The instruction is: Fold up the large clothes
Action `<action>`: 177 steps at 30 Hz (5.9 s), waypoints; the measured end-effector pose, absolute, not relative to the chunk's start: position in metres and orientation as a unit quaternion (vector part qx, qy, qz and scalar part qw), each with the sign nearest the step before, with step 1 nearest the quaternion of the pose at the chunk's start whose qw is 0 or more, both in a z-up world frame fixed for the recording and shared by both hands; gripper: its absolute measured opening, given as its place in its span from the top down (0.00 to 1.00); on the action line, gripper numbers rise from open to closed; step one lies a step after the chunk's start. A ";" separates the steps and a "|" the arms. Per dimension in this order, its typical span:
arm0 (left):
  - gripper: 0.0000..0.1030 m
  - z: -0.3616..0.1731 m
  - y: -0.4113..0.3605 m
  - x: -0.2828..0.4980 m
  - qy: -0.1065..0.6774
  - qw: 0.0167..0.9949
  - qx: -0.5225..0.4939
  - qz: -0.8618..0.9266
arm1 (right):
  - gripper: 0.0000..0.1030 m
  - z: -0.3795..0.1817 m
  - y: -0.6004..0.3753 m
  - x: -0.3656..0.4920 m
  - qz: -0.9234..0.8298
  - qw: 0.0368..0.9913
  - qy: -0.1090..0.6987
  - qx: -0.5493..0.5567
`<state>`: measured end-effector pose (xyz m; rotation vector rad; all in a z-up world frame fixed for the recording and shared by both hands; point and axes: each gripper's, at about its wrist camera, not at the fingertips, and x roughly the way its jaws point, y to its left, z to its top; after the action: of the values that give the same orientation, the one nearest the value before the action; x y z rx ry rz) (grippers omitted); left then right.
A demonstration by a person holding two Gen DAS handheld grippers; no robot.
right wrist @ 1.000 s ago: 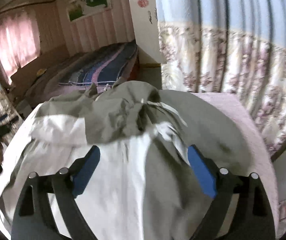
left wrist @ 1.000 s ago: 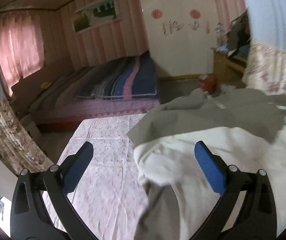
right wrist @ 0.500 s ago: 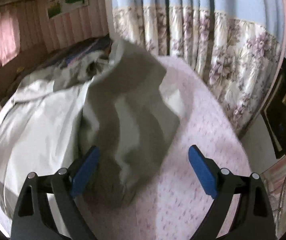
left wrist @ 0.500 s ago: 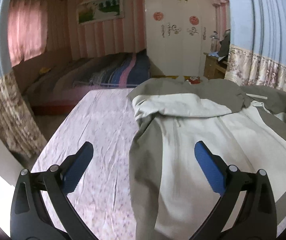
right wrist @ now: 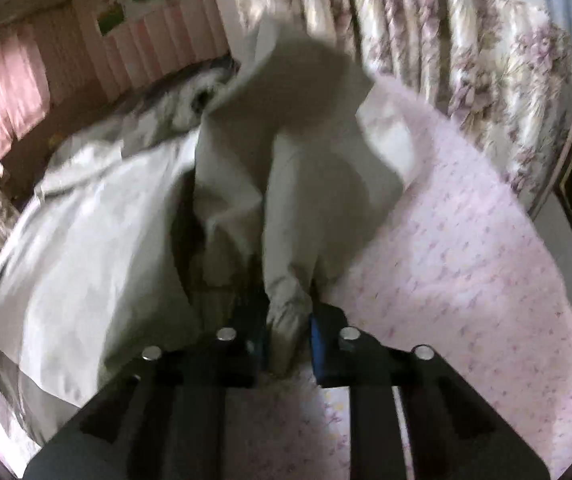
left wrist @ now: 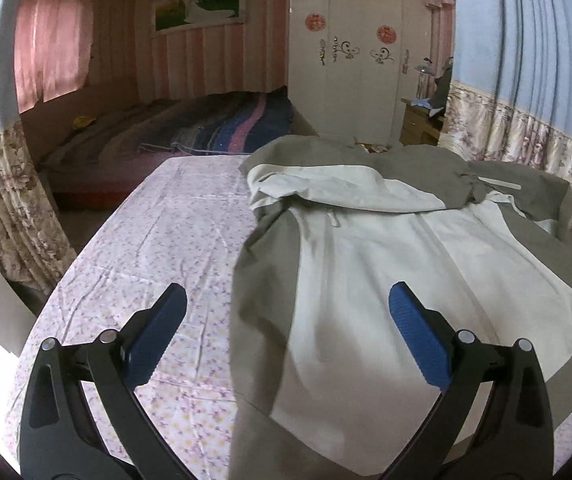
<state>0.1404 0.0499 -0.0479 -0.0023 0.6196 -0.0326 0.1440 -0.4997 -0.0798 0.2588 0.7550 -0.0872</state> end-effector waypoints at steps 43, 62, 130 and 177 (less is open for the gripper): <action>0.03 -0.039 0.028 0.141 0.308 0.950 -0.005 -0.052 | 0.15 0.013 -0.319 0.176 0.131 0.941 0.268 0.159; 0.03 -0.098 -0.128 0.208 0.436 0.888 -0.049 -0.141 | 0.11 0.011 -0.417 0.165 0.068 0.945 0.266 0.176; 0.07 -0.125 -0.008 0.476 0.386 0.912 0.118 0.068 | 0.01 -0.108 -0.283 0.497 -0.005 0.897 0.440 -0.042; 0.90 -0.115 0.044 0.108 0.394 0.914 -0.001 -0.095 | 0.97 -0.083 -0.414 0.104 0.079 0.915 0.381 0.108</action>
<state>0.1083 0.0437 -0.1151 -0.0030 0.8108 -0.1953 0.1036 -0.4142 -0.0827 0.2226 0.7833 0.1617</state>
